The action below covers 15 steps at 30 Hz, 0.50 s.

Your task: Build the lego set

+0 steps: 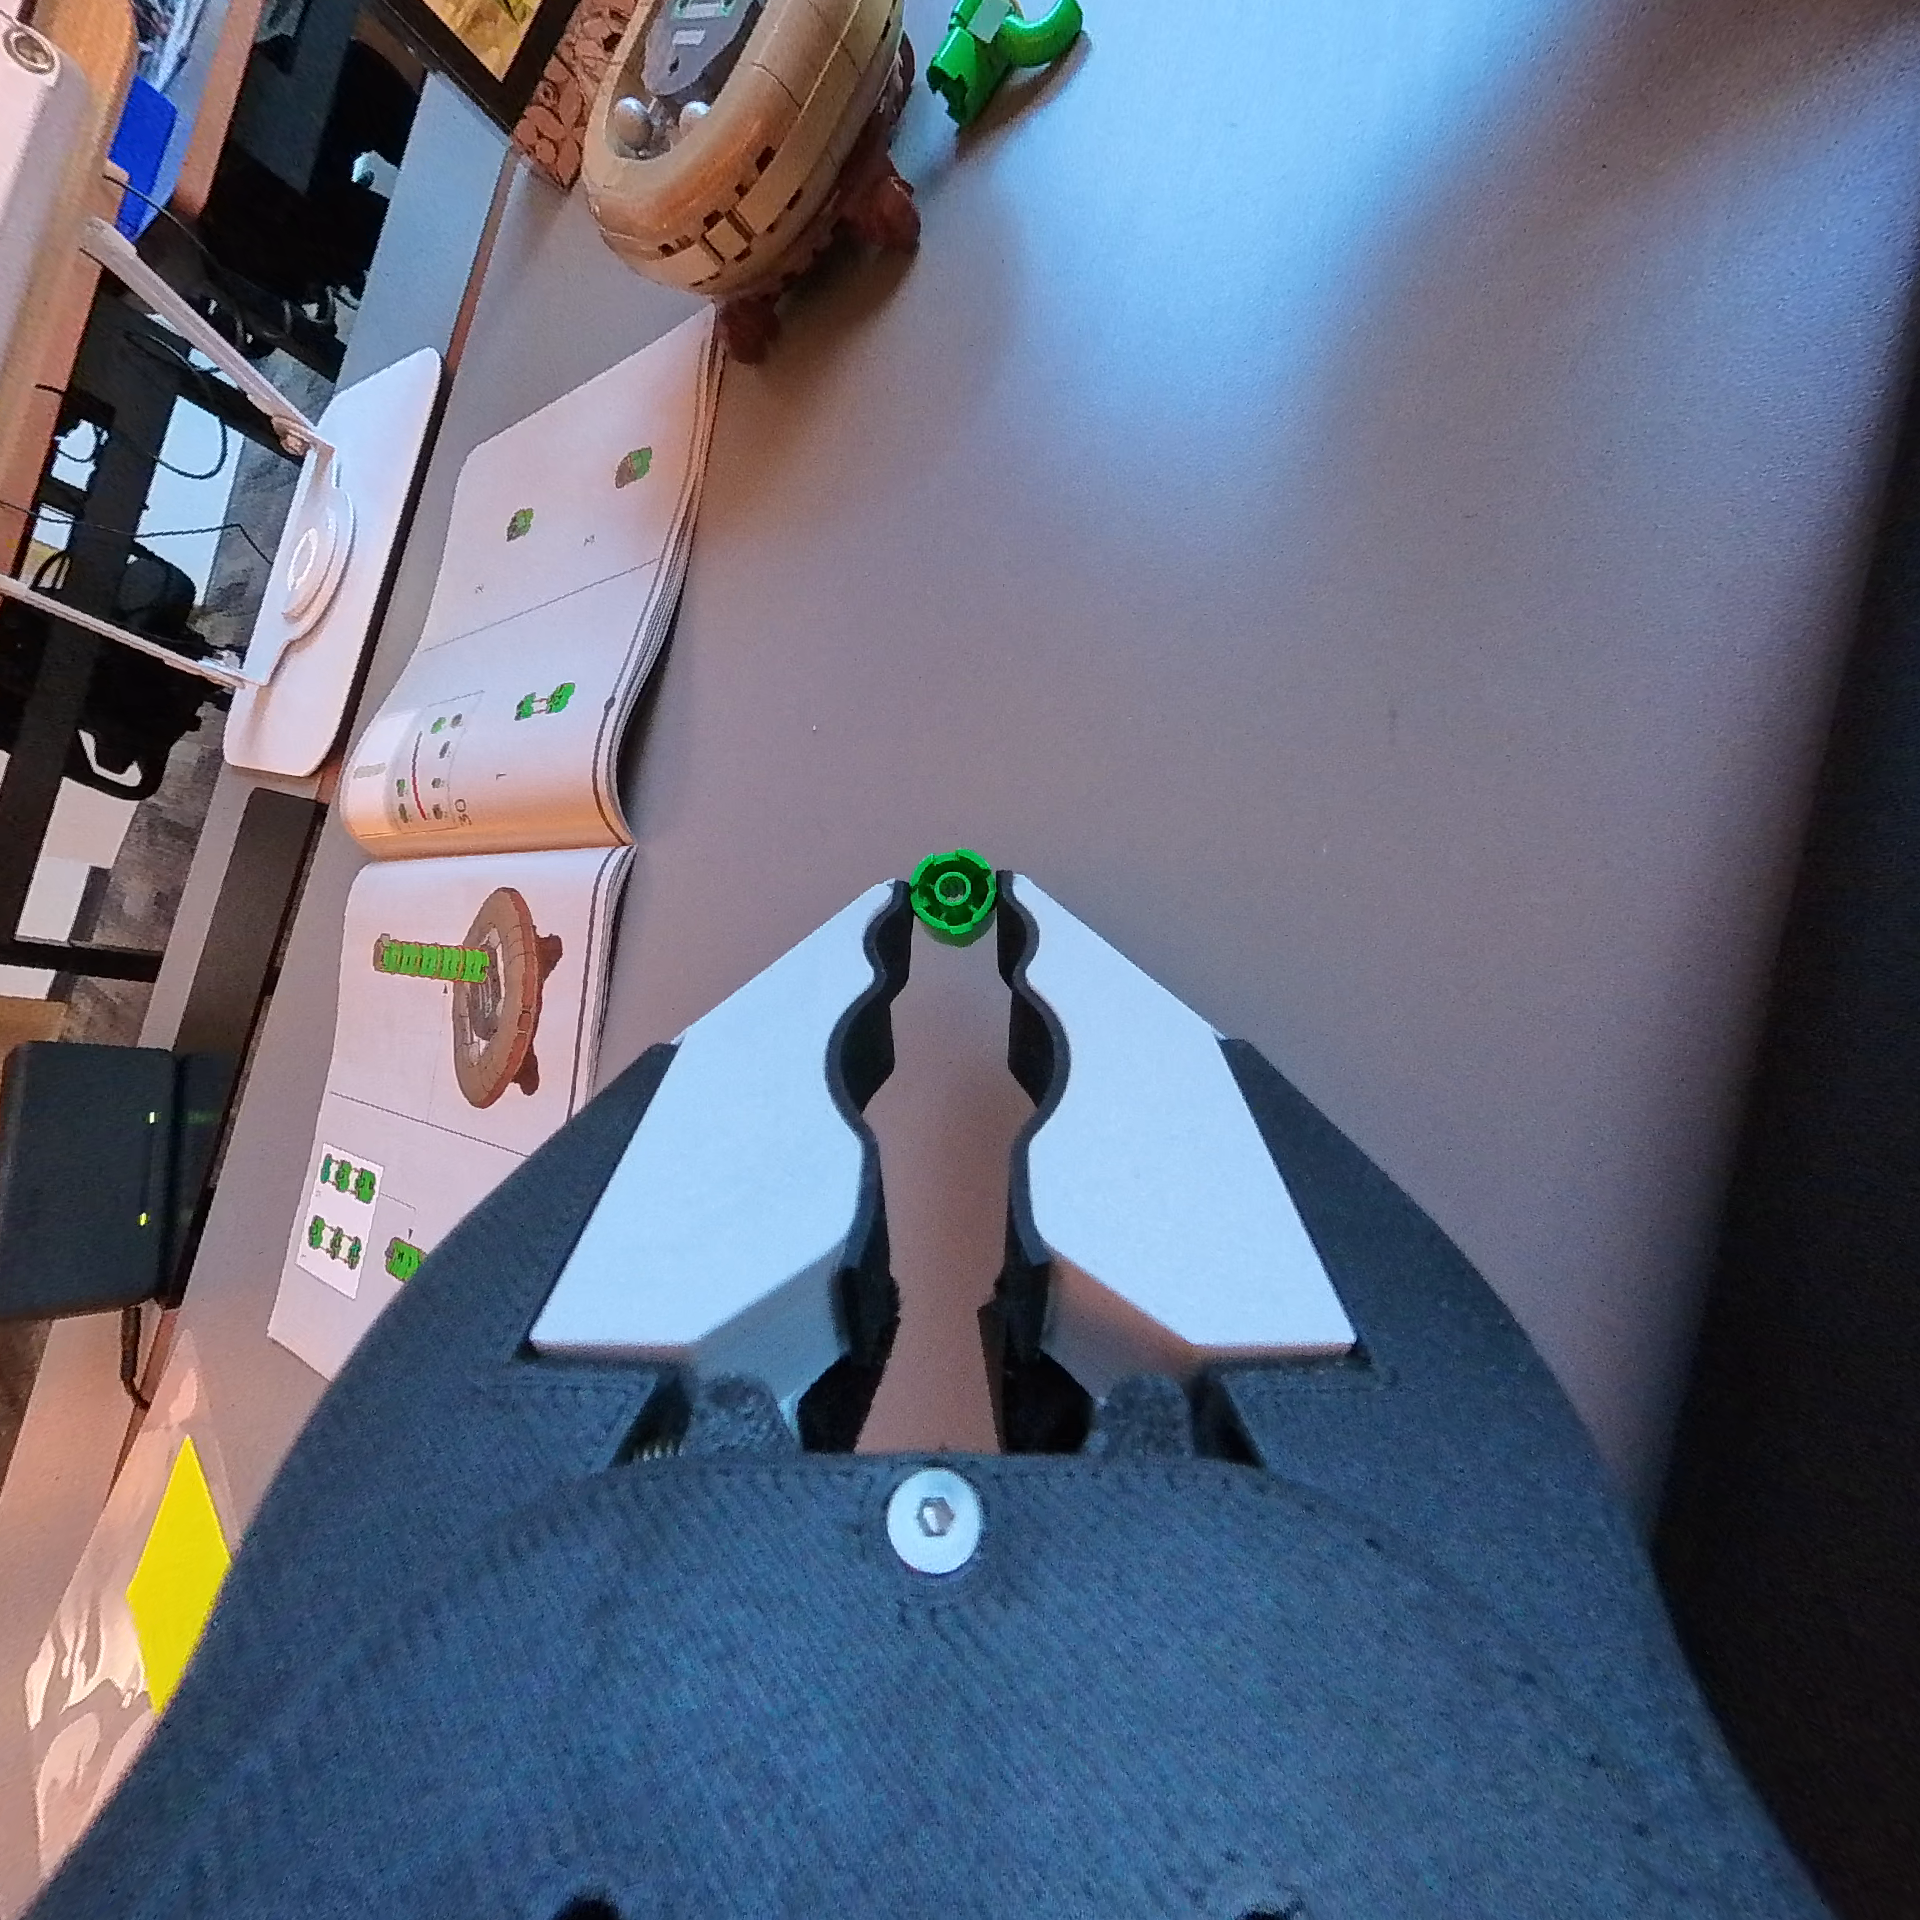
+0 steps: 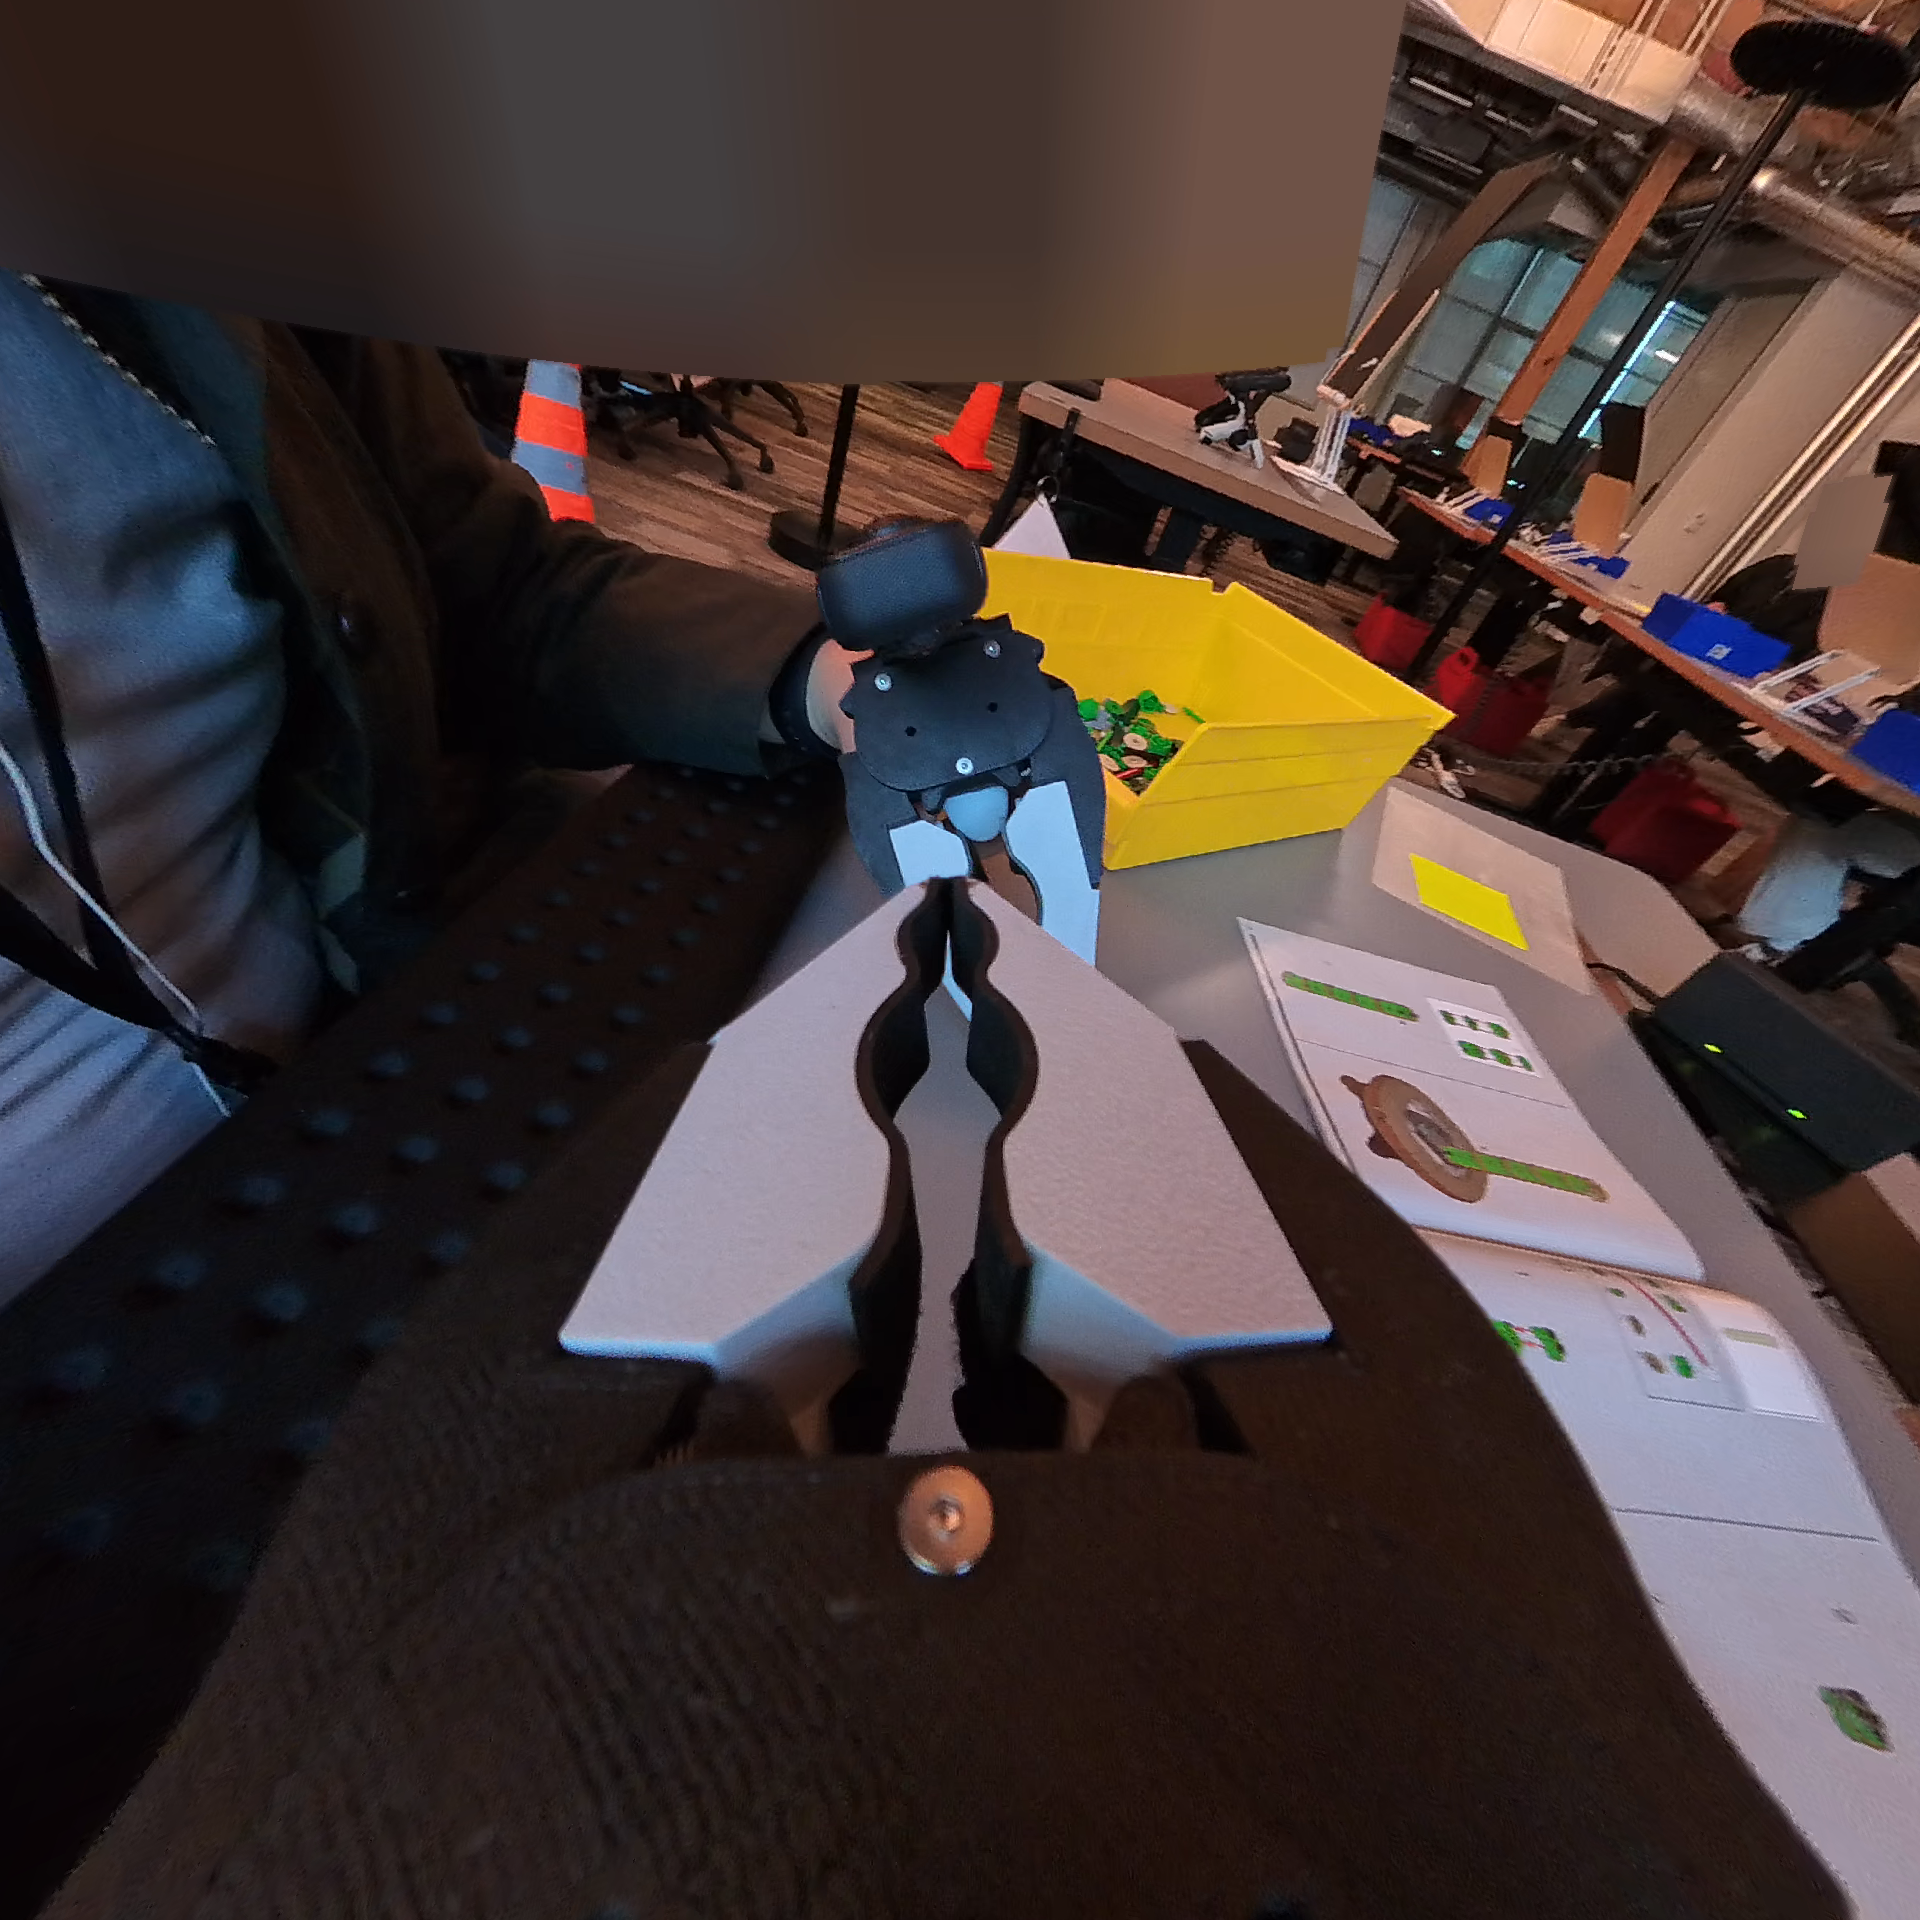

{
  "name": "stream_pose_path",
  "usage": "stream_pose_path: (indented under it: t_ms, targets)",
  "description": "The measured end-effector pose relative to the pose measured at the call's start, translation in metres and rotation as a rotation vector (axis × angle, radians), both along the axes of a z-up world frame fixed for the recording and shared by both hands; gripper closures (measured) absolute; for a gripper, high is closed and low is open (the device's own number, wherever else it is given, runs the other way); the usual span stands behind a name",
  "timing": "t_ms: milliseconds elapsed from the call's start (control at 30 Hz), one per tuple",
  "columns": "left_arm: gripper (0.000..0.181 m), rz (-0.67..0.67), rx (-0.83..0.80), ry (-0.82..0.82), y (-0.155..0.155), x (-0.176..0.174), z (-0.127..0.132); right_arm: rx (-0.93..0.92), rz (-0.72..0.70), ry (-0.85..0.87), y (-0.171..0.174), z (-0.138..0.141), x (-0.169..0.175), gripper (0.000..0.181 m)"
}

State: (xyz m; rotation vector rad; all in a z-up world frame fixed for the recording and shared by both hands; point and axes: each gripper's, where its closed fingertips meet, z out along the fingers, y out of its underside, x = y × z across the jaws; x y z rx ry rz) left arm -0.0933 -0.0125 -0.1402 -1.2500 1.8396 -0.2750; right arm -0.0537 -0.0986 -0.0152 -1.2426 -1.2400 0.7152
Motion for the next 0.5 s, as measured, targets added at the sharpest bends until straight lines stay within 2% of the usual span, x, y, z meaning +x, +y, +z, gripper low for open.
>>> stream_pose_path:
  t_ms: [500]
  targets:
    - [0.166, 0.002, 0.007, 0.01, 0.0007, -0.0006, -0.0017, 0.093, 0.032, -0.025, -0.0092, 0.0003, -0.0051, 0.181]
